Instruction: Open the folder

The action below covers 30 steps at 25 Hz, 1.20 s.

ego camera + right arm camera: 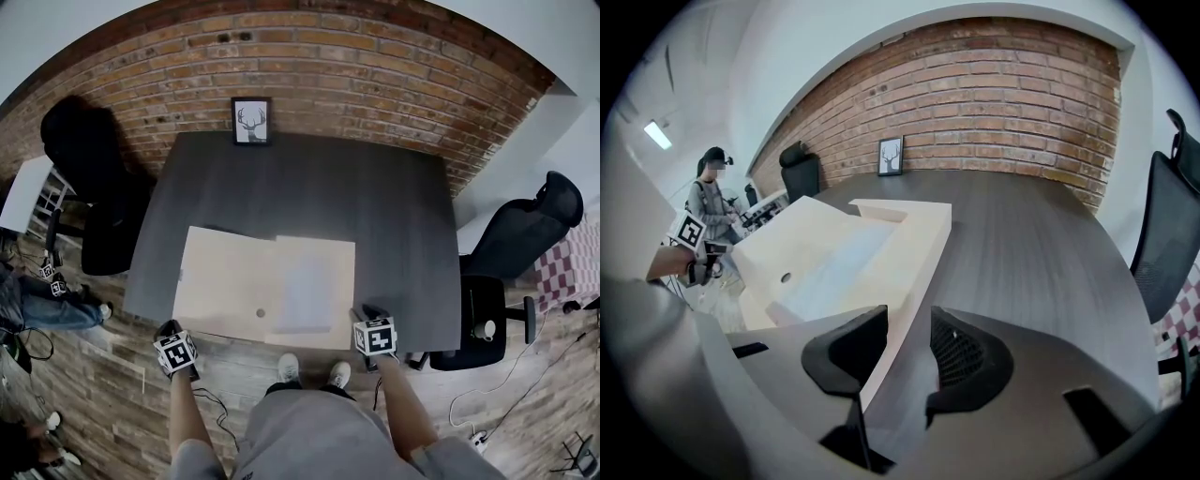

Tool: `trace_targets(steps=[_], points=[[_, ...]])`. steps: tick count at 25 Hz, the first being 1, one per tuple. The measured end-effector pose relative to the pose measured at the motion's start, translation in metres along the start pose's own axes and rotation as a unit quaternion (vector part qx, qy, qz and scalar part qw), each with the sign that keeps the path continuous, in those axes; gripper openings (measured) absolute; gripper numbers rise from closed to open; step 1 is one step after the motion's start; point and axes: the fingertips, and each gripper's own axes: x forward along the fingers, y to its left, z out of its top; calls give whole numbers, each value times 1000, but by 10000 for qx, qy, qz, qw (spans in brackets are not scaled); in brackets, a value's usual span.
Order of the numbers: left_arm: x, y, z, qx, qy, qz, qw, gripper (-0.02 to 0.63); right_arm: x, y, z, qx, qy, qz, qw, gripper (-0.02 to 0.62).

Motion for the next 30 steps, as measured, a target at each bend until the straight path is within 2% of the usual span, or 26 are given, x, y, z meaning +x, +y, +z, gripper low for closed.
trace_targets(steps=[5, 11, 17, 24, 30], points=[[2, 0, -2, 27, 28, 7, 10000, 19, -1, -1, -1, 2, -2, -6, 10000, 126], [-4, 3, 4, 293, 0, 113, 9995, 32, 0, 1, -1, -15, -15, -45, 10000, 126], [-15, 15, 23, 356, -312, 388, 9981, 17, 0, 1, 0, -70, -6, -63, 10000, 126], [-51, 42, 83, -43, -1146, 672, 9911, 15, 0, 1, 0, -110, 3, -100, 9999, 126], [-103, 18, 156, -56, -2164, 311, 9758, 15, -1, 2, 1, -278, -6, -231, 9993, 122]])
